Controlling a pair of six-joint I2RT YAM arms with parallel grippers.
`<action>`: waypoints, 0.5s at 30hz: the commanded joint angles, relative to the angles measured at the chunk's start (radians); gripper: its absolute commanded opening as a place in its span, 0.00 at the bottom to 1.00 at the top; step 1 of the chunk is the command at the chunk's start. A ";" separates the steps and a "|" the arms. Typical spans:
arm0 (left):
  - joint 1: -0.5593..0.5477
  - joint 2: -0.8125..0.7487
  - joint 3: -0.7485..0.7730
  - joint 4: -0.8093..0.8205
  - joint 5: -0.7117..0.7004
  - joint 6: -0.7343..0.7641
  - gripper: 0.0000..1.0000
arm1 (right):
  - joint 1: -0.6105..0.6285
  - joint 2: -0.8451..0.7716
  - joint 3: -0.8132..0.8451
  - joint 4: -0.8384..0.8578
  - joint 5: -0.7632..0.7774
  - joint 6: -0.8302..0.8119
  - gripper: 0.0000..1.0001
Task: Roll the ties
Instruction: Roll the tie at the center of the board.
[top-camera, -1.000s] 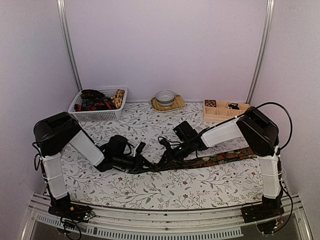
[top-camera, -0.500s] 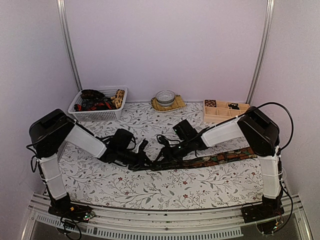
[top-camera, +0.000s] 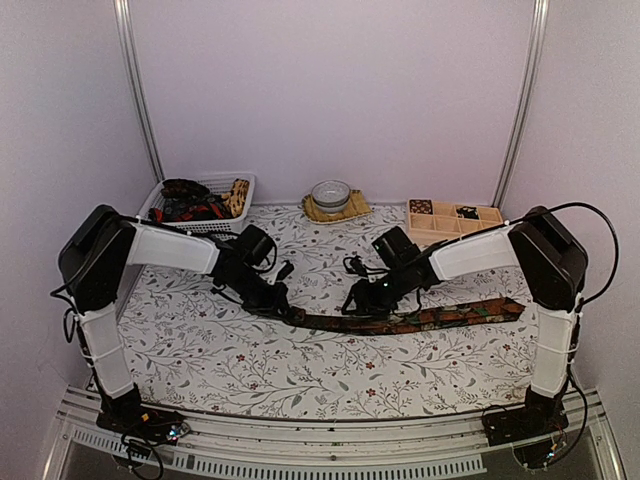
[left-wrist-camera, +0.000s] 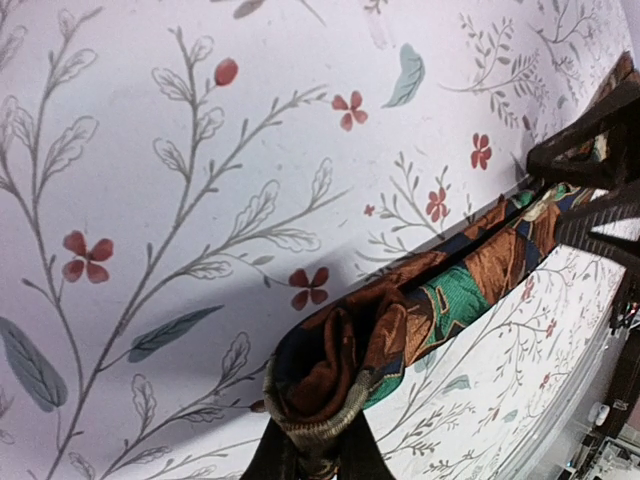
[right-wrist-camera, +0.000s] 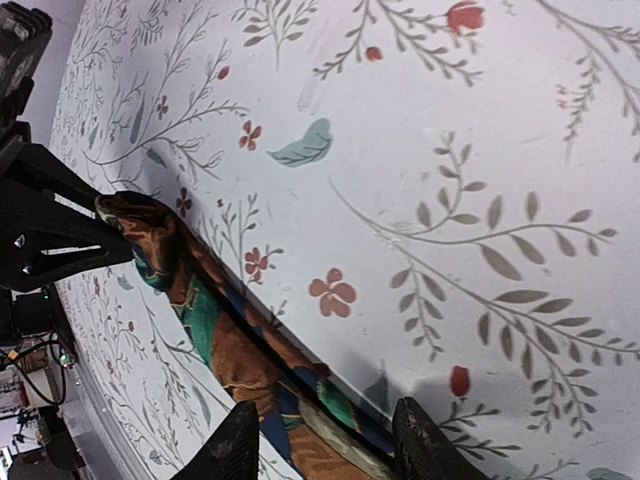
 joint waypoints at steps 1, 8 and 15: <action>0.035 0.039 0.028 -0.142 0.020 0.122 0.00 | -0.006 -0.112 -0.026 -0.068 0.106 -0.070 0.46; 0.076 0.102 0.079 -0.193 0.100 0.202 0.00 | -0.006 -0.114 -0.033 -0.055 0.152 -0.128 0.46; 0.090 0.099 0.134 -0.202 0.098 0.222 0.00 | -0.001 -0.191 -0.048 0.041 0.194 -0.224 0.57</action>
